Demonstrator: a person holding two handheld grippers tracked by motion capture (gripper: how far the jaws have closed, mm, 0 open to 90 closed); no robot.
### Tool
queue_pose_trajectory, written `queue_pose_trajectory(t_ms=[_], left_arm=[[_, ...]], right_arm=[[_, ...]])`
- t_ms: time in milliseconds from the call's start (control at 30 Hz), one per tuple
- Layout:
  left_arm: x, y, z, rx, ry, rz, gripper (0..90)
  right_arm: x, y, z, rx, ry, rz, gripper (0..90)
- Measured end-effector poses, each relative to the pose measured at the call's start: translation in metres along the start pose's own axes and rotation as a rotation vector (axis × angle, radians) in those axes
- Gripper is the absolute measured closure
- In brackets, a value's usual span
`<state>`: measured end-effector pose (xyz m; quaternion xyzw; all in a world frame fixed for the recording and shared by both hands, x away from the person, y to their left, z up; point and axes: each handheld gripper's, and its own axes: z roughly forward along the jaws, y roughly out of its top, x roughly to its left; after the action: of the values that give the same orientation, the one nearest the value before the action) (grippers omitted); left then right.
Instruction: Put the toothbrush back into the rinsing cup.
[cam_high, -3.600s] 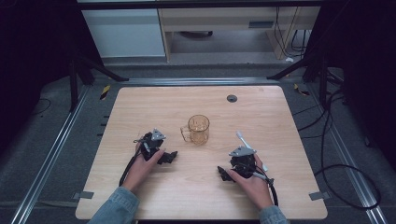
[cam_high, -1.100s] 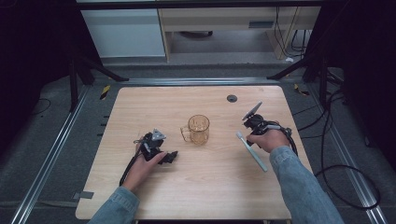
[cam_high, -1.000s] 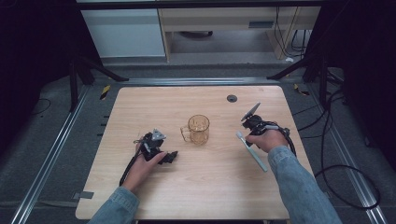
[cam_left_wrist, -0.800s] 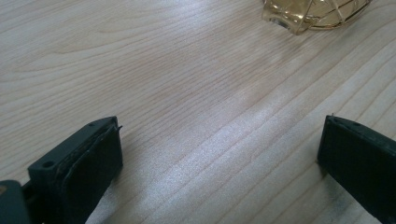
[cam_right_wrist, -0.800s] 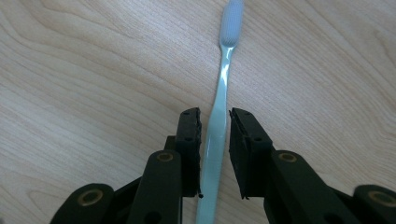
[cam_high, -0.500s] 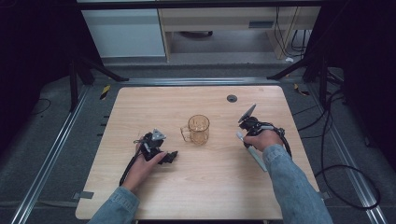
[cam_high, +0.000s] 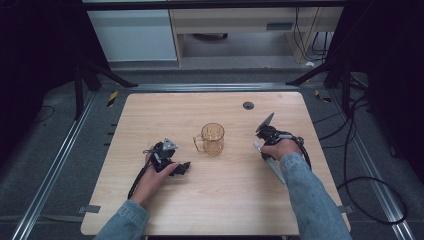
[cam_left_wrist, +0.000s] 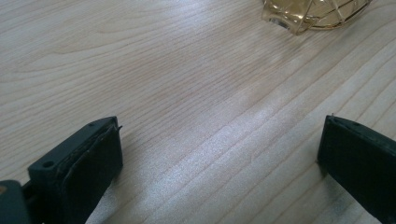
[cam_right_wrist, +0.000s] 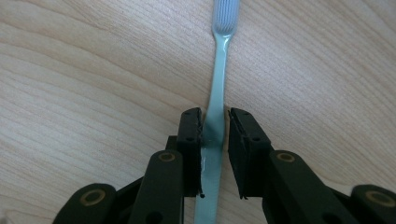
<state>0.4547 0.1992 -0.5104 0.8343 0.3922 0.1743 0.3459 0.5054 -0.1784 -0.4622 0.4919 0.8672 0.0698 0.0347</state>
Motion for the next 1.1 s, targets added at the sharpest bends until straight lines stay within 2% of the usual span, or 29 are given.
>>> queue_pose_trajectory(t_ms=[300, 500, 1100], left_arm=[[0.0000, 0.0001, 0.0001, 0.000, 0.000, 0.001, 0.0], [0.0001, 0.0002, 0.0002, 0.000, -0.001, 0.001, 0.0], [0.0001, 0.0004, 0.0003, 0.001, -0.001, 0.002, 0.0]], right_arm=[[-0.0003, 0.0014, 0.0037, 0.024, 0.014, -0.001, 75.4], [-0.0014, 0.0040, 0.0050, 0.035, 0.021, 0.022, 76.9], [0.0019, 0.0099, 0.0059, 0.079, -0.007, 0.014, 78.9]])
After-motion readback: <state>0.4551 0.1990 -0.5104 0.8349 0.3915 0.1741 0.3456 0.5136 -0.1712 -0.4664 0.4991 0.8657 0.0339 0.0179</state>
